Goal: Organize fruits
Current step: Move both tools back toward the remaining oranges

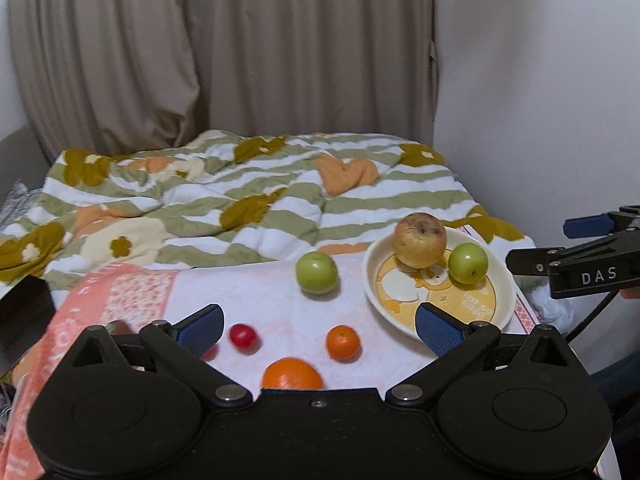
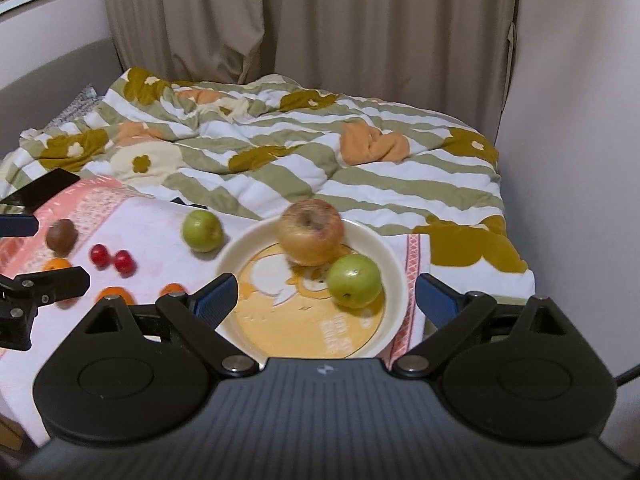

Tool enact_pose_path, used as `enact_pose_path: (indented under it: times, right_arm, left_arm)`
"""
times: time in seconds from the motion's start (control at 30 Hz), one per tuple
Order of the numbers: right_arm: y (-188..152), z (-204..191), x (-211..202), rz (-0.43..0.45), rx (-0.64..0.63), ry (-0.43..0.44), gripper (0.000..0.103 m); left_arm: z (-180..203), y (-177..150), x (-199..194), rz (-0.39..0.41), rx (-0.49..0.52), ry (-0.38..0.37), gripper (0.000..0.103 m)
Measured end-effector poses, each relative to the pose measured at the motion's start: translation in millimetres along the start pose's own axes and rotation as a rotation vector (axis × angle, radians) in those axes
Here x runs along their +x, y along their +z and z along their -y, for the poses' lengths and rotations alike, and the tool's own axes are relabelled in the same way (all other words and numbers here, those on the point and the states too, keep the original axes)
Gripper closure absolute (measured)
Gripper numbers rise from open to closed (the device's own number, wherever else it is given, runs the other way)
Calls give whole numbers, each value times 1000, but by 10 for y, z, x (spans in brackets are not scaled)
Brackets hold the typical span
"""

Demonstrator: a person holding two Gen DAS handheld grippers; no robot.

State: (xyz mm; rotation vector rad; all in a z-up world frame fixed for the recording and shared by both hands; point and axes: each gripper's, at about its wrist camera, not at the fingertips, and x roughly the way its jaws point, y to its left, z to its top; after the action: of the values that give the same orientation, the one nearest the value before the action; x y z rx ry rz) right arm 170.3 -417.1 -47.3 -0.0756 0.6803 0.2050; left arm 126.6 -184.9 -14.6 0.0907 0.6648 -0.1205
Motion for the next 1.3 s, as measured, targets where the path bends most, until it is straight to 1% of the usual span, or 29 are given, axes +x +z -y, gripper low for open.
enact_pose_path:
  times: [0.13, 0.27, 0.37, 0.47, 0.6, 0.77, 1.0, 1.23, 1.3]
  right_arm:
    - [-32, -158, -186, -3, 23, 24, 0]
    - [-78, -341, -314, -14, 37, 24, 0]
    - [-121, -508, -382, -23, 51, 16, 0]
    - [-191, -704, -443, -28, 74, 8, 0]
    - [-270, -1055, -494, -43, 108, -28, 0]
    - [-416, -1473, -494, -74, 204, -69, 0]
    - [-663, -2001, -385, -126, 306, -155, 0]
    - [-887, -2361, -157, -180, 373, -209, 0]
    - [-935, -2414, -91, -192, 378, -220, 0]
  left_arm:
    - [-171, -62, -220, 17, -12, 39, 0]
    - [-411, -151, -368, 29, -26, 65, 0]
    - [-623, -231, -458, 34, -26, 73, 0]
    - [-856, -301, -490, 33, -15, 63, 0]
    - [-1156, -391, -463, 11, 15, 25, 0]
    - [-1479, -486, -361, 1, 80, -42, 0]
    - [-1825, -603, -40, -42, 148, -153, 0]
    - [-1948, -653, 345, -85, 207, -221, 1]
    - [-1945, -671, 480, -107, 215, -237, 4]
